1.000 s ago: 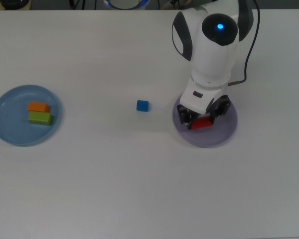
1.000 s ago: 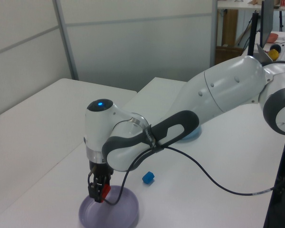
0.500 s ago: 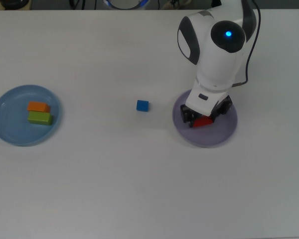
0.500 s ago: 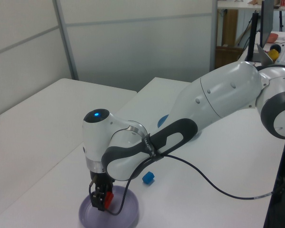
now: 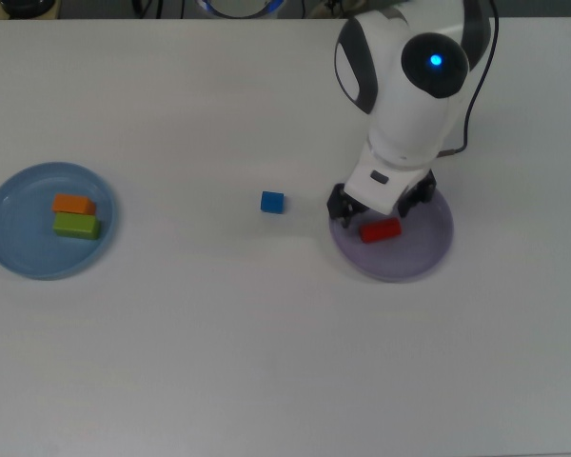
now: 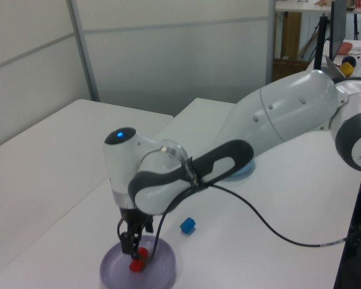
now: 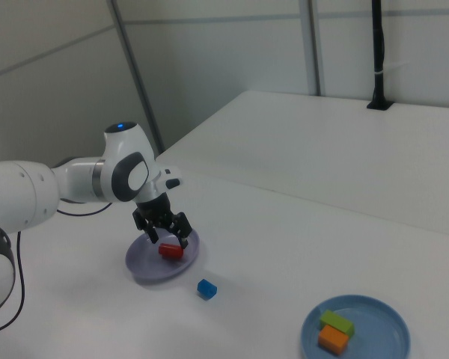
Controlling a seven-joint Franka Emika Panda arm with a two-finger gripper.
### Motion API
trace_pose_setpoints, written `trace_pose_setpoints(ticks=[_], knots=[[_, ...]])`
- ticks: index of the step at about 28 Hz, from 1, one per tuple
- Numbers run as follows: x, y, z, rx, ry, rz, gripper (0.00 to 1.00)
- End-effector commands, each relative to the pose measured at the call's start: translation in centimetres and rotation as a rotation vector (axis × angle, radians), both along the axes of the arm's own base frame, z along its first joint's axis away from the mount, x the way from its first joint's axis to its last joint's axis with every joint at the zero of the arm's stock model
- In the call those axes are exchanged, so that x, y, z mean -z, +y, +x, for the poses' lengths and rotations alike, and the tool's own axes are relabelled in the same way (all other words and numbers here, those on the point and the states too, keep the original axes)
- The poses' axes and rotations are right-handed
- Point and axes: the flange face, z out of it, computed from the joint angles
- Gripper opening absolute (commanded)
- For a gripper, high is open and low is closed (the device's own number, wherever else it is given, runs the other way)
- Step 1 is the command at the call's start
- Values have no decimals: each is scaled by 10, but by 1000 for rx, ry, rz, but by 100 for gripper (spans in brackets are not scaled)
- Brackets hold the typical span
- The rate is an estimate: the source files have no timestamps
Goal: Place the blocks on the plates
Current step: 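Lower the red block onto the lavender plate and open the gripper, then move the gripper down onto the blue block and grasp it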
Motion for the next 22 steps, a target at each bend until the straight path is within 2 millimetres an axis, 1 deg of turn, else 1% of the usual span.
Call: trace_pose_setpoints(ticks=[1,4,5,7,9,10,14,15,17,19,20,21,22], knots=[[-38,-50,-9,95,64,-47,100],[-38,-76,-10,151,111,-64,100],[-38,-93,-11,200,133,-73,100],[-34,-107,-12,241,145,-75,100],[-31,-126,-14,260,157,-71,100],[-22,-136,-18,255,171,-70,100],[-9,-139,-20,147,182,-64,100],[-2,-146,-22,125,193,-63,100],[1,-153,-22,128,193,-61,100],[5,-155,-20,126,185,-59,100],[12,-154,-21,112,192,-59,100],[15,-155,-22,105,194,-59,99],[17,-156,-22,100,193,-59,95]])
